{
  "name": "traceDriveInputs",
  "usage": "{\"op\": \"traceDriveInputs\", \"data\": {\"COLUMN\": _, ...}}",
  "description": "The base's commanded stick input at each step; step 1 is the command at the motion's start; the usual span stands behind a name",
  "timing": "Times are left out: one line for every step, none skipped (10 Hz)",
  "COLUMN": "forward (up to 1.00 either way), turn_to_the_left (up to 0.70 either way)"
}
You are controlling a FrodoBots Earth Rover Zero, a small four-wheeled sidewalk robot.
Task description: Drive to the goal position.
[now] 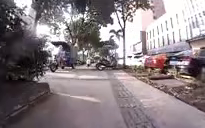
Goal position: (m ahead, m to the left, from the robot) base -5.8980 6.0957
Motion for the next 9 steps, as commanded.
{"op": "traceDriveInputs", "data": {"forward": 0.70, "turn_to_the_left": 0.00}}
{"op": "traceDriveInputs", "data": {"forward": 0.70, "turn_to_the_left": 0.08}}
{"op": "traceDriveInputs", "data": {"forward": 0.70, "turn_to_the_left": 0.14}}
{"op": "traceDriveInputs", "data": {"forward": 0.70, "turn_to_the_left": 0.14}}
{"op": "traceDriveInputs", "data": {"forward": 0.70, "turn_to_the_left": 0.14}}
{"op": "traceDriveInputs", "data": {"forward": 0.70, "turn_to_the_left": 0.14}}
{"op": "traceDriveInputs", "data": {"forward": 0.70, "turn_to_the_left": 0.07}}
{"op": "traceDriveInputs", "data": {"forward": 0.70, "turn_to_the_left": 0.00}}
{"op": "traceDriveInputs", "data": {"forward": 0.70, "turn_to_the_left": 0.00}}
